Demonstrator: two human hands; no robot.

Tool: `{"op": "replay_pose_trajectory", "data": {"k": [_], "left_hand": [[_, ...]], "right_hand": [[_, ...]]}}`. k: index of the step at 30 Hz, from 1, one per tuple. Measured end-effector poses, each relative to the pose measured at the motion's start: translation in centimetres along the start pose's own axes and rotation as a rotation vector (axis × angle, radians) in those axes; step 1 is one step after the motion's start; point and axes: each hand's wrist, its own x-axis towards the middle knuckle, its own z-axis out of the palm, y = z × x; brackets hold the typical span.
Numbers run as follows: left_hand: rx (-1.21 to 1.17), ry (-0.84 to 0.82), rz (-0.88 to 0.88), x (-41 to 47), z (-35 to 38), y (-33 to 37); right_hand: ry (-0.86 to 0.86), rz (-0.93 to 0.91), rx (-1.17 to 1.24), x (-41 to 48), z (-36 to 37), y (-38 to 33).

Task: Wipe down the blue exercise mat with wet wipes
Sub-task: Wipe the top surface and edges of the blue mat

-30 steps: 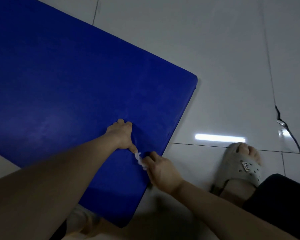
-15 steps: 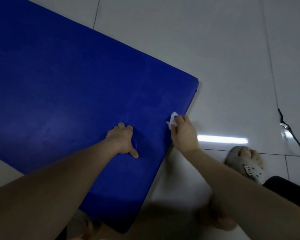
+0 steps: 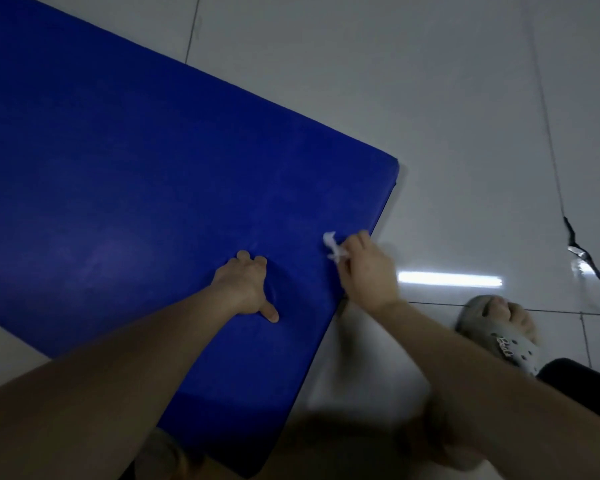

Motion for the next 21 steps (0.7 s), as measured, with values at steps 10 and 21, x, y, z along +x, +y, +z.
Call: {"op": "replay_pose_trajectory", "data": {"k": [10,21], "left_hand": [[0.036,-0.017,-0.007,-0.1,-0.4,0.1],[0.253,0.051,0.016,-1.0,-4.3,2.0]], "right_hand": [[0.044,0.261,0.152,1.8,-1.5,-0.3],[-0.140,-0.080,0.197,-7.1,-0.1,-4.0]]}}
